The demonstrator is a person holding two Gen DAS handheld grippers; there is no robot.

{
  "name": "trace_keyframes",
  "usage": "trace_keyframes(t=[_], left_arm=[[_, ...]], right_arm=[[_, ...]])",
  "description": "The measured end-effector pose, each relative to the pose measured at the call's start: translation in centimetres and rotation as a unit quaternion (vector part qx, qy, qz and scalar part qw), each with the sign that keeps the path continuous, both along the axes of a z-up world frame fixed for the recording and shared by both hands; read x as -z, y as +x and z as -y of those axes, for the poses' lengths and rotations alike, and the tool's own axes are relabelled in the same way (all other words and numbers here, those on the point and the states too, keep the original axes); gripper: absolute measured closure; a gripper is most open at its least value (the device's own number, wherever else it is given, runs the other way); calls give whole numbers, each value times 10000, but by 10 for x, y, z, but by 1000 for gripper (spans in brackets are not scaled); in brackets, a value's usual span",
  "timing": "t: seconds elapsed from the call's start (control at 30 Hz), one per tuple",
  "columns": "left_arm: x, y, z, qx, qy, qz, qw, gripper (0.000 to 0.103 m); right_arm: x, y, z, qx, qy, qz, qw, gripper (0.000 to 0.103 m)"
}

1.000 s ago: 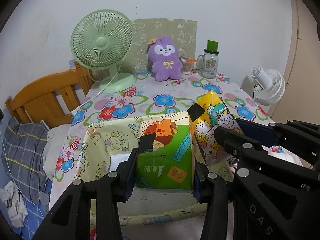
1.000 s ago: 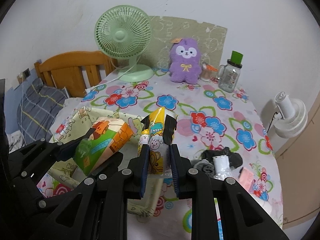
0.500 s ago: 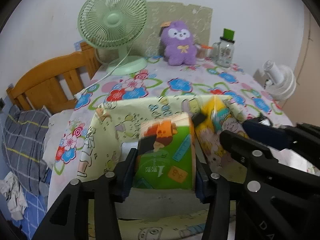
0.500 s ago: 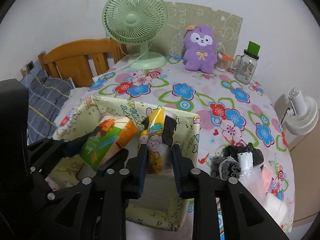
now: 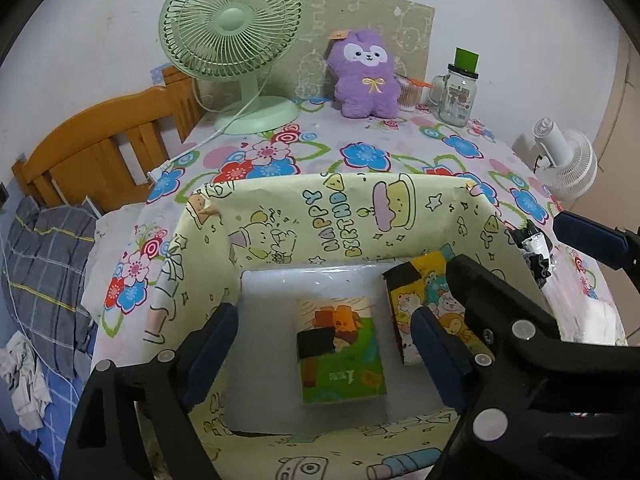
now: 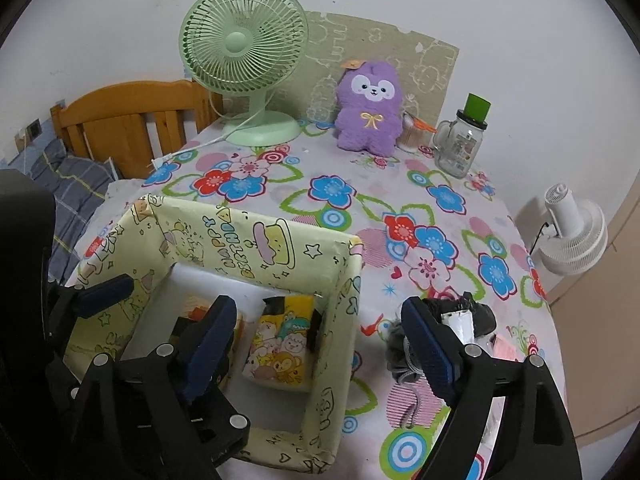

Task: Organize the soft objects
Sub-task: 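Lower both tissue packs into the fabric box and open both tools, then withdraw from the box and move the right tool to the clear plastic tube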

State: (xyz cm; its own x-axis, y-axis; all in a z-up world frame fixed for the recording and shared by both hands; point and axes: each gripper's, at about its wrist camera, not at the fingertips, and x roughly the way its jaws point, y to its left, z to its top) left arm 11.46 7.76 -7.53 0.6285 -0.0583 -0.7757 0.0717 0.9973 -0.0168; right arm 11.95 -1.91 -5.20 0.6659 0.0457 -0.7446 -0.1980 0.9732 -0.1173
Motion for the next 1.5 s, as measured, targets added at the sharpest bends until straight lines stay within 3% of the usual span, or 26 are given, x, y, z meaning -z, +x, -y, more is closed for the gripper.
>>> trace_keyframes(t=[1.5], left_arm=[[-33,-47,65,65,121,440,9989,13]], right_arm=[[-30,-49,73,162,303,446,9984,9]])
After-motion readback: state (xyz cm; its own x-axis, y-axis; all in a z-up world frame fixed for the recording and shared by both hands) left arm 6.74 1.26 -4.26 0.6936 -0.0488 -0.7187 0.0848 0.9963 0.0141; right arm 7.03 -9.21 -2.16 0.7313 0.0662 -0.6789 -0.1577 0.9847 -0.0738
